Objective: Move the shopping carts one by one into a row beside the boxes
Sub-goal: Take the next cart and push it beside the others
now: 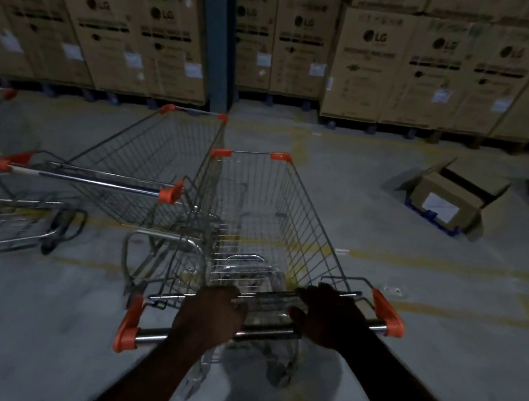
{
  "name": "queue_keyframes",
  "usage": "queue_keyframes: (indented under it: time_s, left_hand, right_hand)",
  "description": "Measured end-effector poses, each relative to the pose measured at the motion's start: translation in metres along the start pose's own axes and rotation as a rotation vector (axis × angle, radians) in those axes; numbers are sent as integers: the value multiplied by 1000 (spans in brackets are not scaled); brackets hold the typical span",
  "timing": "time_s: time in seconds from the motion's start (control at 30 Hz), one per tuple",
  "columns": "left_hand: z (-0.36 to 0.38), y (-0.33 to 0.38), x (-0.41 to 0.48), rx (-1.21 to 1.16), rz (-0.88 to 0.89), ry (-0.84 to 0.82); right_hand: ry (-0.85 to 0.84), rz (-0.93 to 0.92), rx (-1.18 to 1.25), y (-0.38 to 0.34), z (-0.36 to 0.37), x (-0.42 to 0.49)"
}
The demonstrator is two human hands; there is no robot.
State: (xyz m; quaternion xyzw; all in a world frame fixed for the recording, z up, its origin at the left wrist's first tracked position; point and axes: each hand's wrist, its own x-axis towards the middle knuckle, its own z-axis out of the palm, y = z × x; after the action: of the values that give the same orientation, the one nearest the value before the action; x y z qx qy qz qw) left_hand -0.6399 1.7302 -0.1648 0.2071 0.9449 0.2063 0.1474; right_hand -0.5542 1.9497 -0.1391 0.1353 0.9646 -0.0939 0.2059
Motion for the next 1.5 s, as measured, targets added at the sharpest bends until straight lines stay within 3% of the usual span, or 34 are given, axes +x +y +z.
queue_keyframes:
  time_s: [0.23,0.57,1.0,1.5]
  left_hand:
    - [4,32,-20,140,-128,62]
    - [35,93,-73,66,-364,68]
    - [96,153,-148,-58,-396,82]
    - [181,243,-320,-77,-507,129]
  right_hand:
    - [-3,-93,38,14,4,-6]
    - [4,-229,78,74,19,-32]
    - [-39,-267,11,145,45,-108]
    - [99,-392,-80,221,104,-265]
